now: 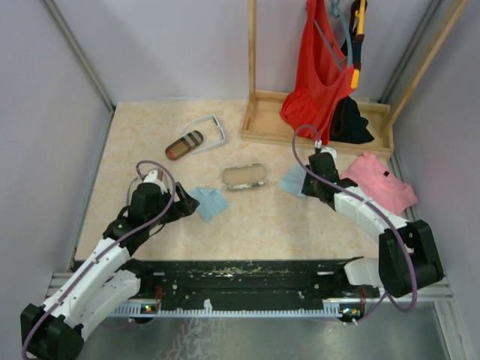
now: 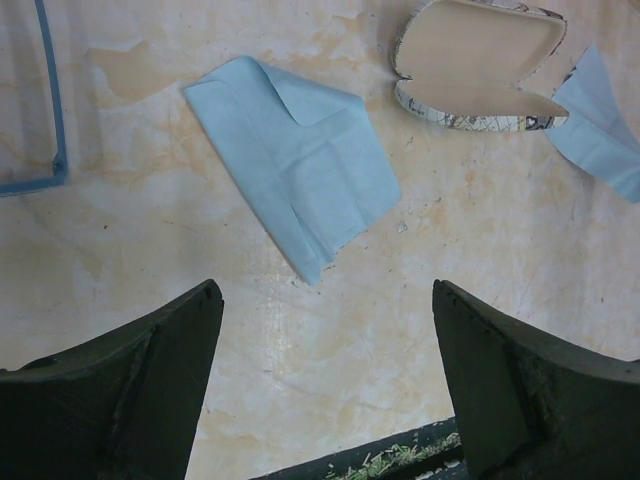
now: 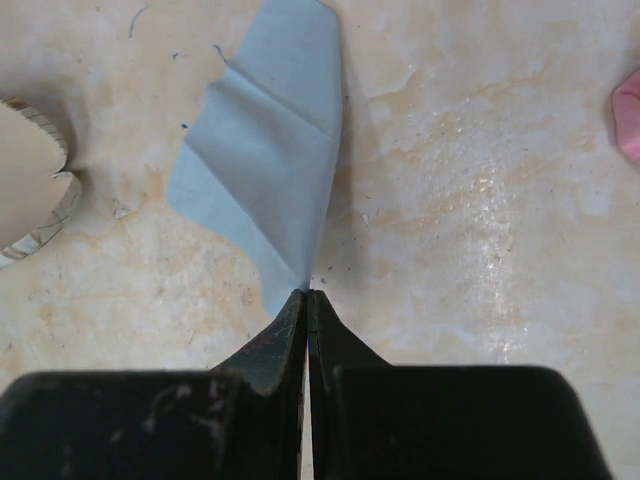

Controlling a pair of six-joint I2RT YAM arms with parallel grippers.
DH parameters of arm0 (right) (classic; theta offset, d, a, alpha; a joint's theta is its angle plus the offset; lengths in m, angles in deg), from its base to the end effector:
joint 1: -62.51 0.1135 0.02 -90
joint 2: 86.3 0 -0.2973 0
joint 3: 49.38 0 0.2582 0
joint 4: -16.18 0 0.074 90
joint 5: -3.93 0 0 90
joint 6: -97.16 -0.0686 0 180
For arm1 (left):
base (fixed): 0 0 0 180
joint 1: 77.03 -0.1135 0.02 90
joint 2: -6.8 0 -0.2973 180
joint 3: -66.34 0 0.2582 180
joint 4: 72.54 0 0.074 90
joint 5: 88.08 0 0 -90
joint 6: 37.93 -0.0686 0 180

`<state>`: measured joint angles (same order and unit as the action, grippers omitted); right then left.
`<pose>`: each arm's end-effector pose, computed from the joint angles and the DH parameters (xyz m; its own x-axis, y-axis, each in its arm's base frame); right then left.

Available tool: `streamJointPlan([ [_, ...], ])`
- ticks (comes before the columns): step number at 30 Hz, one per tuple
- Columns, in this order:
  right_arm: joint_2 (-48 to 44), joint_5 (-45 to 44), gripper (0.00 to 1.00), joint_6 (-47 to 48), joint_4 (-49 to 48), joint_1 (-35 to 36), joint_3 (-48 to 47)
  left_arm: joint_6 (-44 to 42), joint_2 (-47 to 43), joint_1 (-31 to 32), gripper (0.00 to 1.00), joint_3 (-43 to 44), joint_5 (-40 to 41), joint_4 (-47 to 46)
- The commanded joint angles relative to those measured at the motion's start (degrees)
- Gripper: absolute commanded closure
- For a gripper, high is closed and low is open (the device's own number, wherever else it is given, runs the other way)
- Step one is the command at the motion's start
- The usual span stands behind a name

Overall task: Organize the sunglasses
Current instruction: Pick up the glasses cleaning cloth from the center of the board.

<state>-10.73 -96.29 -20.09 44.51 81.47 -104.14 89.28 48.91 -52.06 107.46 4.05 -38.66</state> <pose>0.2686 0.0794 0.2027 -0.7320 0.2250 -0.6430 0.1408 0.9735 0.1802 0.1593 -0.0714 0.2269 -0.6512 -0.3634 -0.6663 0.0005 0.8777 -0.4792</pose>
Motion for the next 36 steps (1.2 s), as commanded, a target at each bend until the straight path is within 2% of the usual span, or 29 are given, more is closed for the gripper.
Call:
streamJointPlan([
  [1, -6.67, 2.46, 1.00, 4.99, 2.71, 0.66, -2.50, 0.00, -2.26, -0.19, 0.07, 0.32, -0.28, 0.95],
  [6, -11.96, 3.36, 1.00, 8.96, 7.22, 3.85, -4.57, -0.43, -3.08, -0.20, 0.01, 1.88, -0.30, 1.97],
  [11, -16.12, 5.57, 1.00, 10.81, 11.72, 7.87, -7.34, -0.32, -2.61, -0.19, 0.01, 3.28, 0.30, 3.27],
  [19, -21.21, 17.94, 1.00, 12.04, 17.64, 10.66, -10.94, -0.78, -3.44, -0.19, 0.01, 4.46, 1.14, 4.18],
  [23, -23.39, 21.43, 1.00, 9.10, 17.27, 11.65, -10.91, -0.07, -4.27, -0.20, 0.01, 4.09, 0.14, 2.48],
  [32, -27.55, 19.02, 1.00, -4.84, 7.62, 13.82, -4.90, -0.39, -7.38, 0.11, 0.01, -0.49, -7.72, -7.87],
  [36, -27.99, 18.81, 1.00, -6.72, 6.27, 13.85, -3.74, 0.25, -5.65, 4.13, 0.00, -1.54, -5.43, -10.78],
])
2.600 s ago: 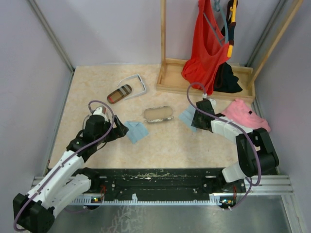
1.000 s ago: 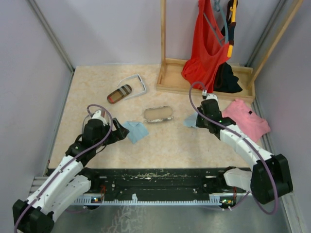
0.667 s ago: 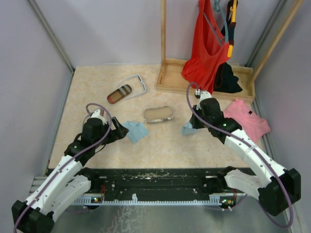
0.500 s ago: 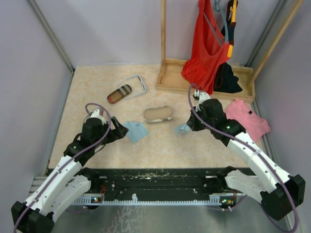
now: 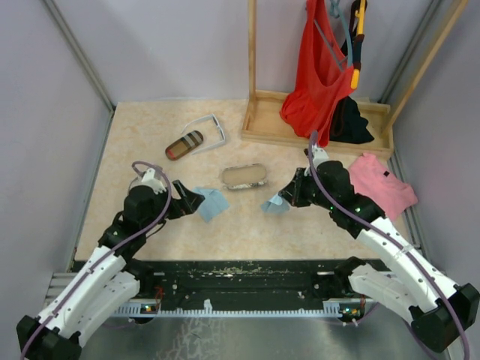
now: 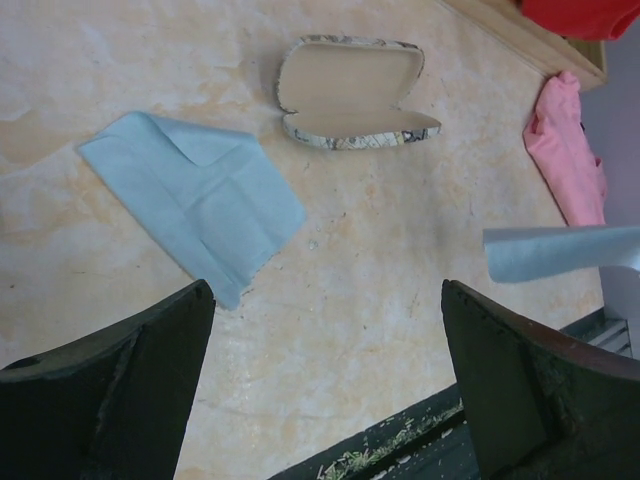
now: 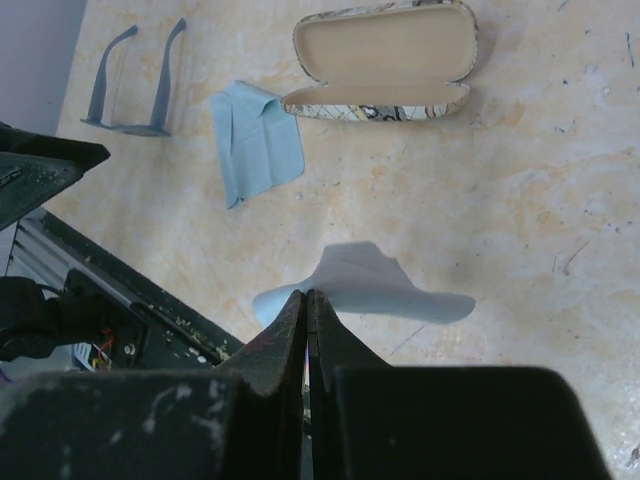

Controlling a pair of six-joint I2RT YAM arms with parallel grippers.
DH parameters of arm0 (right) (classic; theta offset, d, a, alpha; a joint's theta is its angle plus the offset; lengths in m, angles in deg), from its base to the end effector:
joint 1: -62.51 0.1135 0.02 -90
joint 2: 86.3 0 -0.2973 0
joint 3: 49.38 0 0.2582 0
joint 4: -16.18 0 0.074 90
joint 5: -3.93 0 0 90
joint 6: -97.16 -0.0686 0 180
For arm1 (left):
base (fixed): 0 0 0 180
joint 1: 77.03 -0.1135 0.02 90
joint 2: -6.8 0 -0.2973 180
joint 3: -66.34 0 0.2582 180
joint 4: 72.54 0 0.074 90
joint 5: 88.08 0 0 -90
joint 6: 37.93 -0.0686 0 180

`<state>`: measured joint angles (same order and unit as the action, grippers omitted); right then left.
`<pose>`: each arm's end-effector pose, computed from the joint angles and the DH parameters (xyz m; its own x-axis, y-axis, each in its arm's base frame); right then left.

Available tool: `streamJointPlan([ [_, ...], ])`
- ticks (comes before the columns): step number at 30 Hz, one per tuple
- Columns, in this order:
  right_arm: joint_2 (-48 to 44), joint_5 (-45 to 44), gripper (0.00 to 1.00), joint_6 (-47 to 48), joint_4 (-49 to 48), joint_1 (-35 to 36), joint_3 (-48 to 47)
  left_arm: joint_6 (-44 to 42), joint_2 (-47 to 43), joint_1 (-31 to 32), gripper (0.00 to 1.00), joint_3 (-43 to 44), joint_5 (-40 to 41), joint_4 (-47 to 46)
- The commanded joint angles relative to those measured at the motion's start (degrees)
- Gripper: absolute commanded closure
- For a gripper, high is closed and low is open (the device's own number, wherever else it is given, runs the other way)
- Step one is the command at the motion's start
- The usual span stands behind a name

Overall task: Organize the sunglasses
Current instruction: Pick up the glasses cleaning cloth from the center of the board.

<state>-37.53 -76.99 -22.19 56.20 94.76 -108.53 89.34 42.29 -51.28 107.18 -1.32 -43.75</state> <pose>0.1644 0.1165 0.3135 -0.6797 0.1434 -0.7193 -0.3554 0.7935 0.4940 0.1476 -0.0755 0.2535 -0.5761 -0.3934 -0.7165 0.1654 0.8023 -0.5735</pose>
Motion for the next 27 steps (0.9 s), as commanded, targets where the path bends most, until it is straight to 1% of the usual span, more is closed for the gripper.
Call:
streamJointPlan([
  [1, -1.36, -0.51, 1.00, -4.93, -5.71, 0.61, 0.83, 0.36, 1.56, 6.06, 0.00, -1.46, 2.05, -6.58],
  [3, -1.49, -0.44, 1.00, -5.25, -5.89, 0.62, 1.04, 0.02, 3.21, 14.05, 0.00, -1.68, 9.09, -8.77],
  [4, -1.49, -0.16, 1.00, -5.42, -5.97, 0.62, 1.02, -0.58, 4.30, 20.74, 0.00, -1.60, 15.68, -10.07],
  [5, -1.41, 0.30, 1.00, -5.53, -5.95, 0.64, 0.98, -1.54, 5.74, 25.46, 0.00, -1.61, 20.74, -11.35],
  [7, -1.31, 0.72, 1.00, -5.42, -5.66, 0.62, 0.69, -4.92, 8.17, 32.01, 0.01, -2.31, 27.58, -15.46],
  [9, -1.40, 1.03, 1.00, -5.06, -5.15, 0.62, 0.19, -10.54, 9.51, 35.96, 0.01, -4.45, 30.75, -22.00],
  [10, -1.40, 1.33, 1.00, -4.92, -4.81, 0.62, -0.12, -13.75, 9.76, 37.20, 0.01, -5.93, 31.17, -25.61],
  [14, -1.98, 2.59, 1.00, -5.80, -4.28, 0.63, -0.67, -27.94, 9.16, 40.53, 0.01, -15.11, 28.68, -50.61],
  [16, -2.84, 2.59, 1.00, -8.24, -5.20, 0.62, -0.17, -35.56, 9.08, 41.76, 0.00, -20.28, 26.62, -63.70],
  [18, -3.73, 1.81, 1.00, -10.91, -6.11, 0.62, 0.48, -41.75, 10.26, 42.27, 0.00, -23.34, 25.24, -72.76],
  [20, -4.60, 1.54, 1.00, -13.14, -7.39, 0.62, 1.08, -46.79, 12.29, 42.38, 0.01, -23.86, 24.79, -77.29],
  [23, -4.88, 2.33, 1.00, -14.52, -8.71, 0.63, 0.98, -51.98, 15.97, 42.38, 0.01, -23.88, 23.08, -82.72],
  [27, -4.29, 3.62, 1.00, -14.87, -8.67, 0.64, -0.28, -54.46, 20.32, 42.43, 0.04, -22.82, 20.10, -87.68],
])
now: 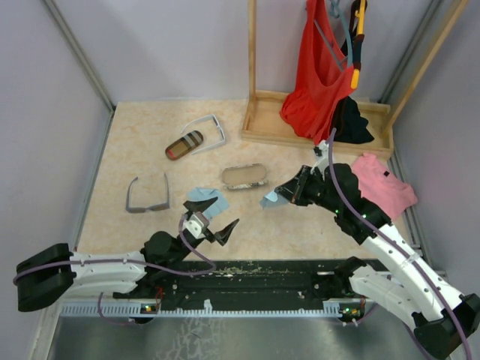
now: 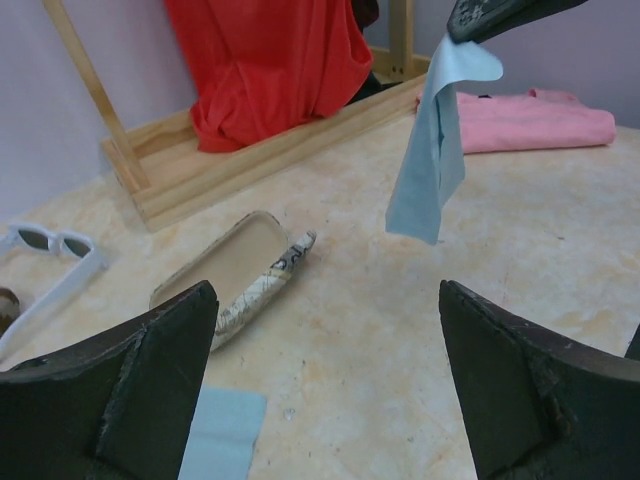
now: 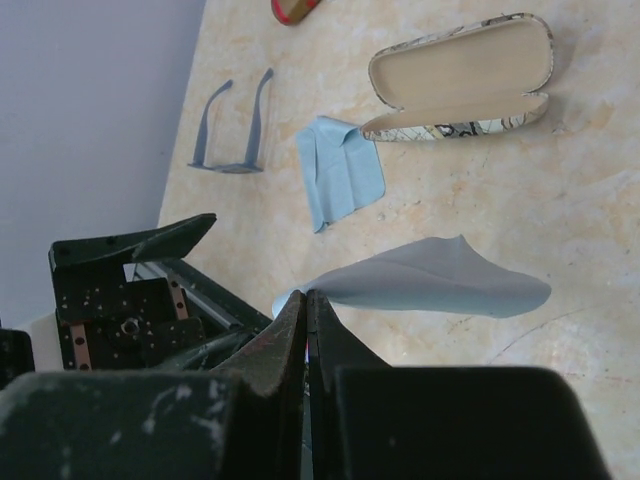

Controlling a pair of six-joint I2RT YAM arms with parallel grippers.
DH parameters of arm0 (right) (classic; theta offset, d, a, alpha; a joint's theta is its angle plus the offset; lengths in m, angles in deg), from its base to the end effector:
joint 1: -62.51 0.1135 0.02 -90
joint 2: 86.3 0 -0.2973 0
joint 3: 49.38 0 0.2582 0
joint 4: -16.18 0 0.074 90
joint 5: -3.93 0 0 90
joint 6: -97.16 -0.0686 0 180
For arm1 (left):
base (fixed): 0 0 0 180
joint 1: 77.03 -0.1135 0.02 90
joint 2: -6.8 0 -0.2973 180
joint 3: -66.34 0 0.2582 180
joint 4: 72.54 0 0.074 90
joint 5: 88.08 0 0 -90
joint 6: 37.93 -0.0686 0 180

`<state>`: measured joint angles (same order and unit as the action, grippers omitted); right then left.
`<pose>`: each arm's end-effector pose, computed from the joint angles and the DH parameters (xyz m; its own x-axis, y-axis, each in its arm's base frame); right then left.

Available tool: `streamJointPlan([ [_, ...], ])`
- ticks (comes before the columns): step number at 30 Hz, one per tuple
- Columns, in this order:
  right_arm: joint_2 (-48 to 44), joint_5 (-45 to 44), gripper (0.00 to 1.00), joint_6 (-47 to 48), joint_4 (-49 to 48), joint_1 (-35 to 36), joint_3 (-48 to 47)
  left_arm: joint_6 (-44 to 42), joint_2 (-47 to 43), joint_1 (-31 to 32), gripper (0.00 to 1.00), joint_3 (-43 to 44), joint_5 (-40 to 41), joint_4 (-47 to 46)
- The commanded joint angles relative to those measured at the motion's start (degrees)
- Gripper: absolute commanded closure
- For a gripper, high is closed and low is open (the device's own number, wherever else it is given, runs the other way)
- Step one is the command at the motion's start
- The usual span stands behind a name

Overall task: Organize the sunglasses
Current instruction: Pick up the glasses cleaning cloth from the center of the board.

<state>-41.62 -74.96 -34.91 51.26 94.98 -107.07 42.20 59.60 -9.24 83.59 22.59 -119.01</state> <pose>0.1542 0.1138 0.3276 -0.6892 0.3407 -0.6394 -0.2905 0.6785 0.6747 0.0927 -0.1631 0.2264 0.1966 -0.0572 -0.9788 0.7120 0.6946 0.1024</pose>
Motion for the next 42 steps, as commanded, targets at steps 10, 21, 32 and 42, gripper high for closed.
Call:
streamJointPlan([
  [10, -1.82, 1.13, 1.00, -7.95, -7.98, 0.42, -0.77, -11.06, 12.08, 1.15, 0.11, 4.09, -7.55, -19.88],
  [21, -2.37, 2.02, 1.00, -9.81, -9.06, 0.45, -1.89, -13.16, 19.40, 2.12, 0.21, 8.84, -7.97, -22.11],
  [32, -3.80, 2.28, 1.00, -10.98, -9.95, 0.40, -2.33, -12.43, 26.91, 3.25, 0.27, 12.07, -7.86, -25.90],
  [42, -4.19, 3.51, 1.00, -12.24, -11.09, 0.42, -2.60, -13.98, 31.89, 3.45, 0.40, 13.32, -3.24, -30.71],
])
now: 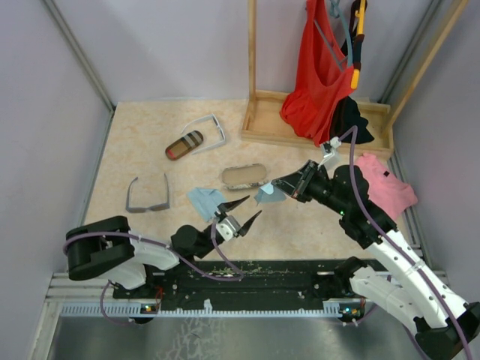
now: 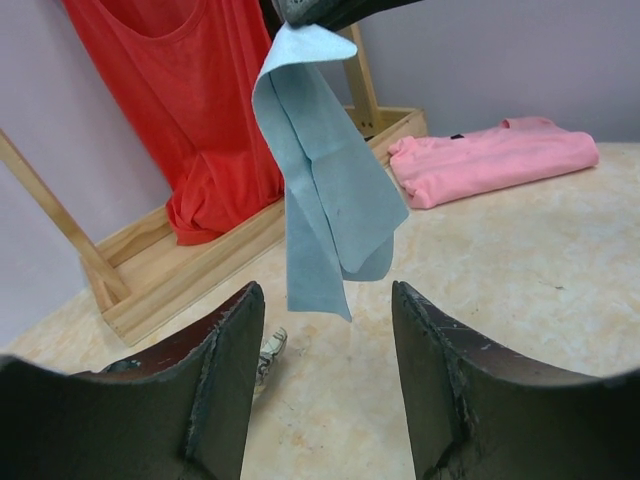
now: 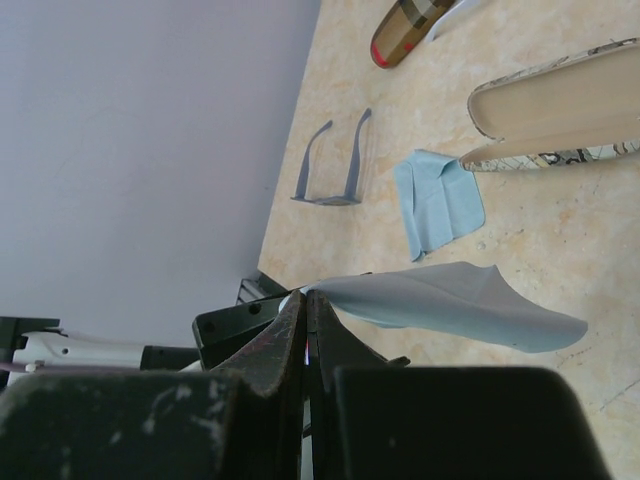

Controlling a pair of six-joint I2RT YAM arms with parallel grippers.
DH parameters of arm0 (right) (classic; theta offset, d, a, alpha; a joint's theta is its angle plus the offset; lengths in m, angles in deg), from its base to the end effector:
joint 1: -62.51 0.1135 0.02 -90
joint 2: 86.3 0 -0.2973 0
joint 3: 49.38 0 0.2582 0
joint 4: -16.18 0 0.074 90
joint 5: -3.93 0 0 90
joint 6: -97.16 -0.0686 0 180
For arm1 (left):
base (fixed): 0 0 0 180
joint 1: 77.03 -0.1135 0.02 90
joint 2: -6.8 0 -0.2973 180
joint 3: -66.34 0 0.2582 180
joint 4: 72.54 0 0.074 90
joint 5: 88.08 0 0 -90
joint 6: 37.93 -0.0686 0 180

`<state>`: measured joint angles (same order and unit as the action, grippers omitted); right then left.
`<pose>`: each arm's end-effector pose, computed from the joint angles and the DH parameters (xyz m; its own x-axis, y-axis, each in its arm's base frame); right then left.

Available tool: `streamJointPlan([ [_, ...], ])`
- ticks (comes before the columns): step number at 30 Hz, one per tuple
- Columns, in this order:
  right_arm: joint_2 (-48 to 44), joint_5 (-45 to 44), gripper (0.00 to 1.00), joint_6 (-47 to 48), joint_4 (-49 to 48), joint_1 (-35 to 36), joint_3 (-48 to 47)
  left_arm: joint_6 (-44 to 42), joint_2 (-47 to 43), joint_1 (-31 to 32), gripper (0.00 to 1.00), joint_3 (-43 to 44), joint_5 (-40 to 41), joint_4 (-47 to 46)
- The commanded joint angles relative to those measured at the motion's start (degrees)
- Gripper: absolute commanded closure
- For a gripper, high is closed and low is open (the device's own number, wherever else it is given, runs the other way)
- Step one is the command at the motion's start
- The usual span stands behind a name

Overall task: Organize the sunglasses
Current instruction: Pick up the glasses cleaning cloth from the center of the board.

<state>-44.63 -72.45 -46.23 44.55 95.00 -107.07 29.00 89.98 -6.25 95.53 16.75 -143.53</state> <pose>0.1461 0.1122 0.3523 -0.6824 0.4903 -0.5421 -0.2822 0.5074 0.8142 0.1057 -0.2498 0.2409 0.4147 -0.0387 -0.9091 0.7280 0.6136 0.3059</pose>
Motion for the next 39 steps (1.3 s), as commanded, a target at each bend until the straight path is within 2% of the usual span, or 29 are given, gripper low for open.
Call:
streamJointPlan([
  [1, -1.23, 1.04, 1.00, -1.00, -4.39, 0.38, -2.66, -0.93, 1.81, 0.49, 0.41, 1.47, 2.73, -6.46],
  [21, -2.16, 1.86, 1.00, -1.72, -4.54, 0.44, -2.82, -2.35, 6.04, 0.58, 0.52, 3.56, 4.15, -8.12],
  [39, -2.50, 2.28, 1.00, -1.96, -4.73, 0.43, -2.33, -2.76, 6.97, 0.67, 0.54, 4.87, 4.76, -8.57],
])
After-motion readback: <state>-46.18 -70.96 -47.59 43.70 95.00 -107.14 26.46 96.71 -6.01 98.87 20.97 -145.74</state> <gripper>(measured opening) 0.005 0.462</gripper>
